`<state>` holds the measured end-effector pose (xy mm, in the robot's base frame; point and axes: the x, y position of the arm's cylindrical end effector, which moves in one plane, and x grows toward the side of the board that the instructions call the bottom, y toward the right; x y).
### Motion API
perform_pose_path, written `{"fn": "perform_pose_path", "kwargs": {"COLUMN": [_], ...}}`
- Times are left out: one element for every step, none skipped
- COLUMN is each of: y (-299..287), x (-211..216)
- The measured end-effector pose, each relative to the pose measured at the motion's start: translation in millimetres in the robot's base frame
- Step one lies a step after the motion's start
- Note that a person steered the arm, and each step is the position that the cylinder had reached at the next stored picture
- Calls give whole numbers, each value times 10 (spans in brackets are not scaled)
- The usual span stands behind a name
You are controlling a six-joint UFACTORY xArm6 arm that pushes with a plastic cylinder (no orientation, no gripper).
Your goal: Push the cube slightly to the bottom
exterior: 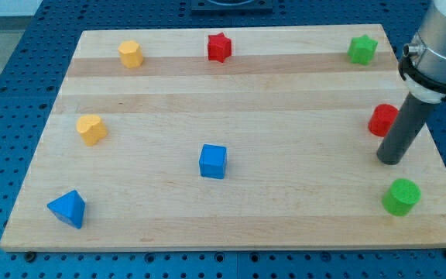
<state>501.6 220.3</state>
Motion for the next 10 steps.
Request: {"fn": "perform_pose_path", "kwargs": {"y": [-236,-752,-1189,-1395,-1611,-1794,-2113,-2421,-2609,-2683], "x": [0,-11,-148,-484,-873,-904,-877,-863,-821,-457]}}
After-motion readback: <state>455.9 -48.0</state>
